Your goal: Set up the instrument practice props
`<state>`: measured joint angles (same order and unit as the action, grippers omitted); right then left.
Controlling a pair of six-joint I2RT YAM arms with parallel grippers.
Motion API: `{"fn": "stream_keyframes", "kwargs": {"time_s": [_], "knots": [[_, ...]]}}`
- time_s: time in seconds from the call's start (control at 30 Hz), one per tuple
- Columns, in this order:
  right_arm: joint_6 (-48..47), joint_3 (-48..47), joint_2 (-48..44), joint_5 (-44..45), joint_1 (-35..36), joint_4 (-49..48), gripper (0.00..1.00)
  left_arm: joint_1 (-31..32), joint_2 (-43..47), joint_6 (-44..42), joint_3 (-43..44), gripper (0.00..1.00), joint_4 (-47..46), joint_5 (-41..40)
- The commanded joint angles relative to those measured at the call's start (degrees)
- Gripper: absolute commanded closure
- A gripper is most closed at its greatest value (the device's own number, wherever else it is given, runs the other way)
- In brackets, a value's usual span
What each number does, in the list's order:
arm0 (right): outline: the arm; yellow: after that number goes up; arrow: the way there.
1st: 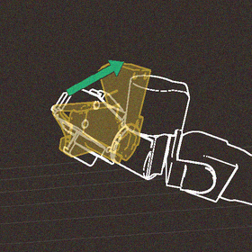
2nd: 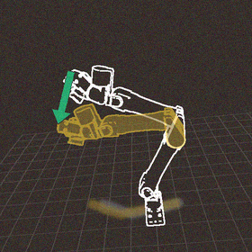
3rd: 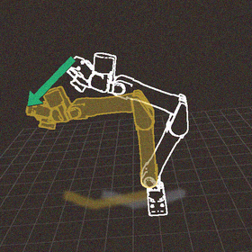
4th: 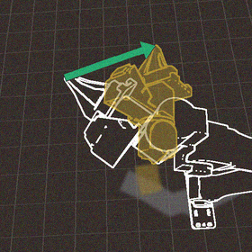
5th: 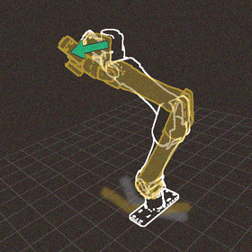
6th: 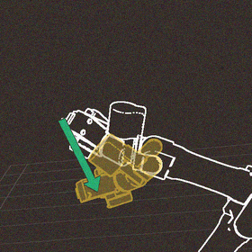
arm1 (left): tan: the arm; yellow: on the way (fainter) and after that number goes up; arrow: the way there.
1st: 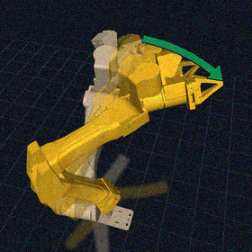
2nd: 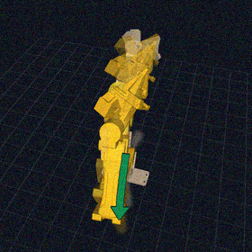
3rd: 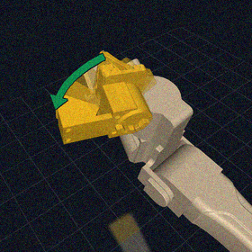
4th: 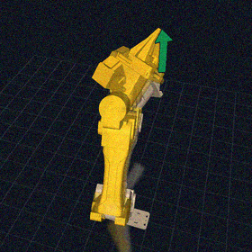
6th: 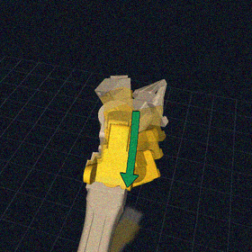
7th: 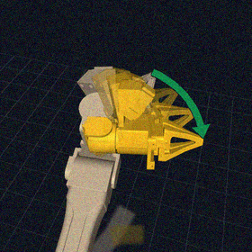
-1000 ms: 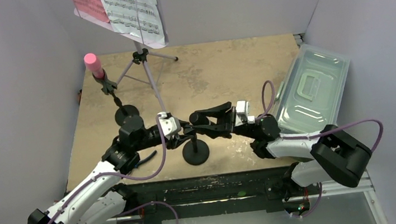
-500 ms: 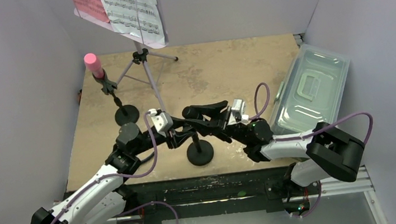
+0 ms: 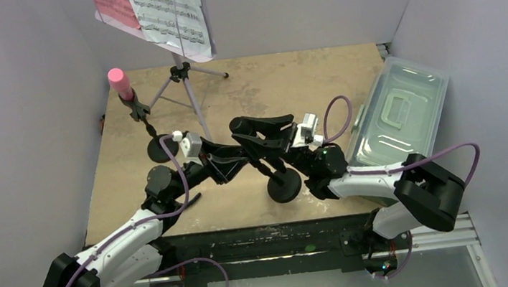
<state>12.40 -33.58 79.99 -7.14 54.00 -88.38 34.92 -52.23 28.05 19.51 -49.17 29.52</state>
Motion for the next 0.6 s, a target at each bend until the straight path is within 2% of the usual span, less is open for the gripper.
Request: {"fn": "stream_keyframes", "kwargs": {"time_s": [0.0, 0.13, 0.43, 0.47, 0.53, 0.57], "knots": [[2.7, -1.7, 5.0, -1.6, 1.9, -17.4, 1.00, 1.5, 2.0, 2.1, 5.3, 1.00, -9.0, 4.1], [2.4, -2.9, 7.1, -2.4, 2.8, -17.5, 1.00, 1.6, 0.5, 4.7, 4.4, 1.00, -13.9, 4.6], [2.3, -3.1, 7.8, -1.2, 4.2, -17.5, 1.00, 1.7, 0.7, 4.6, 4.1, 1.00, -14.0, 3.7], [2.0, -2.7, 7.0, 0.1, 4.2, -17.6, 0.93, 1.7, 0.9, 4.3, 3.8, 1.00, -13.4, 3.7], [1.6, -0.7, 4.4, 3.4, 4.2, -17.3, 0.57, 1.7, 2.4, 1.4, 4.0, 1.00, -8.1, 3.6], [2.0, 0.7, 2.6, 4.2, 4.2, -16.6, 0.46, 1.7, 3.6, -1.0, 4.6, 1.00, -3.8, 3.1]]}}
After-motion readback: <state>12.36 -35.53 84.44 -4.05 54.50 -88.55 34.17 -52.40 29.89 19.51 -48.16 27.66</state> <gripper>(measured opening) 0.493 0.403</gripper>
